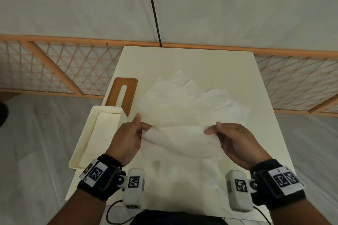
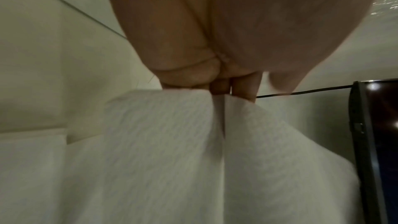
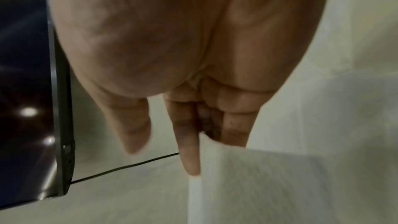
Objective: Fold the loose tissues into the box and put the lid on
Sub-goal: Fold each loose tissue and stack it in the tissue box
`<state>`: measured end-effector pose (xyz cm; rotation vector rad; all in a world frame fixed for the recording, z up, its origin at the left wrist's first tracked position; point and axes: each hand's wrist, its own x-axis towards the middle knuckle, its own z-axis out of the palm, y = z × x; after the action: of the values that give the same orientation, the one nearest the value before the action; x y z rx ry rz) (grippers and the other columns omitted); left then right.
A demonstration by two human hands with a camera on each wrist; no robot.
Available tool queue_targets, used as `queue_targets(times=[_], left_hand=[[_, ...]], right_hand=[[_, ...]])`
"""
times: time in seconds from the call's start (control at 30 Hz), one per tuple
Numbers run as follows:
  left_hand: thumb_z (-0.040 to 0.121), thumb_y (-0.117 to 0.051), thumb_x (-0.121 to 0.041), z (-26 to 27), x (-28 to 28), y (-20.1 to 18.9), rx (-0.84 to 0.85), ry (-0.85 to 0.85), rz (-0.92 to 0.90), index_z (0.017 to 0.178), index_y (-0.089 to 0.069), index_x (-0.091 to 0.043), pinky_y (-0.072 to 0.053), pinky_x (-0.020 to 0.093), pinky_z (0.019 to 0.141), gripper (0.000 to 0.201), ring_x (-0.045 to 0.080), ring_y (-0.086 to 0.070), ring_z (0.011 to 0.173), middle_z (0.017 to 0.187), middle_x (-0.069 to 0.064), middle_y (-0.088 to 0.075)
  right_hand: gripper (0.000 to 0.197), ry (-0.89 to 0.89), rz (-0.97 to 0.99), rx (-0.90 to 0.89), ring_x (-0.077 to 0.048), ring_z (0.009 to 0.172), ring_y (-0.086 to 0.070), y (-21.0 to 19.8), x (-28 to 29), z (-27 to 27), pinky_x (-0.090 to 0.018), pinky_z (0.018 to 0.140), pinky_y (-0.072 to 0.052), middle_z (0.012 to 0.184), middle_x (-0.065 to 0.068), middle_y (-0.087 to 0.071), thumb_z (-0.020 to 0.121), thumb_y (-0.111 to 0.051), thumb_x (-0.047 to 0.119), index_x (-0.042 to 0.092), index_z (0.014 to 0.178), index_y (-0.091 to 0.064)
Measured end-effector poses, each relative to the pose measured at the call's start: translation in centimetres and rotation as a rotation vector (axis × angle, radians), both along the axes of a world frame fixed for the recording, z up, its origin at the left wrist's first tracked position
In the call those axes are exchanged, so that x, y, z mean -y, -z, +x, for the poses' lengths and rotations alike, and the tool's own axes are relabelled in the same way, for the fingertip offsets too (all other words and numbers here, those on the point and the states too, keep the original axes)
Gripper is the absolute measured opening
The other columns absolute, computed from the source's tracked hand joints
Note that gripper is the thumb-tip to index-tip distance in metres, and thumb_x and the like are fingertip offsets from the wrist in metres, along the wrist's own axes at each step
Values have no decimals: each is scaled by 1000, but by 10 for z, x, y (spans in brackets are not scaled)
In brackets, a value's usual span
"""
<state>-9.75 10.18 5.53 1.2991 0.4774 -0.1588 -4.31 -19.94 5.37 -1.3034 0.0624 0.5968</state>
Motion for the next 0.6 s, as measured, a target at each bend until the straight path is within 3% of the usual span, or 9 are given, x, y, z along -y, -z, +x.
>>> queue_targets(times=[0.03, 0.1, 0.13, 0.2, 0.3, 0.37, 0.47, 0.53, 0.6], left_hand=[[101, -52, -26, -1, 0, 1, 24, 15, 86, 80, -78, -7, -53, 36, 78, 39, 30, -69, 90, 95, 16, -74], [87, -73, -8, -4, 0, 5, 66, 55, 198, 86, -79, -13, -56, 42, 79, 8, 33, -67, 87, 93, 18, -72], [82, -76, -5, -7, 0, 8, 76, 82, 224, 91, -77, -14, -55, 47, 83, 12, 35, -67, 90, 94, 18, -72], [87, -70, 0, -10, 3, 9, 70, 98, 246, 94, -74, -15, -55, 45, 82, 17, 32, -68, 90, 95, 21, -73], [99, -56, -8, -16, 9, 16, -1, 144, 335, 93, -71, -26, -53, 40, 71, 24, 27, -65, 77, 83, 19, -72], [100, -55, -11, -22, 13, 26, -79, 202, 316, 98, -64, -25, -53, 36, 68, 17, 24, -64, 72, 79, 13, -72], [90, -68, -6, -36, 19, 51, -171, 303, 299, 106, -56, -22, -59, 45, 74, 26, 30, -71, 82, 89, 12, -76], [86, -72, -9, -41, 22, 68, -204, 342, 360, 102, -56, -29, -57, 53, 77, 29, 35, -71, 85, 89, 16, -75], [85, -72, -17, -42, 25, 82, -227, 355, 438, 94, -56, -32, -58, 56, 75, 24, 38, -70, 84, 86, 15, -74]], right_hand=[[36, -4, -49, 34, -34, 90, -60, 5, -1, -1, -42, 84, -48, 103, -24, -71, 75, -78, 33, 0, 88, -77], [29, -1, -131, 79, -29, 83, -59, 10, 0, -2, -36, 77, -45, 103, -21, -73, 69, -88, 21, 6, 92, -77], [19, 16, -138, 75, -25, 77, -63, 10, 1, -4, -30, 72, -49, 102, -17, -75, 73, -84, 6, 6, 91, -77], [22, -22, -201, 99, -15, 66, -67, 12, 5, -6, -19, 62, -49, 99, -14, -76, 77, -76, -10, 8, 90, -76], [25, -105, -307, 64, -22, 75, -72, 26, 9, -15, -28, 66, -51, 103, -9, -76, 78, -77, -7, 12, 95, -75], [25, -91, -364, 28, -26, 74, -71, 39, 14, -22, -32, 62, -50, 103, -7, -75, 75, -78, -7, 10, 93, -74], [24, -87, -435, -7, -34, 71, -70, 55, 19, -35, -35, 57, -52, 101, -14, -71, 72, -80, -8, 6, 90, -71], [23, -104, -494, -18, -40, 75, -71, 67, 22, -42, -38, 58, -55, 101, -14, -70, 72, -80, -6, 7, 89, -72], [21, -99, -542, -21, -38, 75, -71, 77, 24, -43, -39, 60, -55, 98, -13, -70, 74, -80, -5, 8, 88, -72]])
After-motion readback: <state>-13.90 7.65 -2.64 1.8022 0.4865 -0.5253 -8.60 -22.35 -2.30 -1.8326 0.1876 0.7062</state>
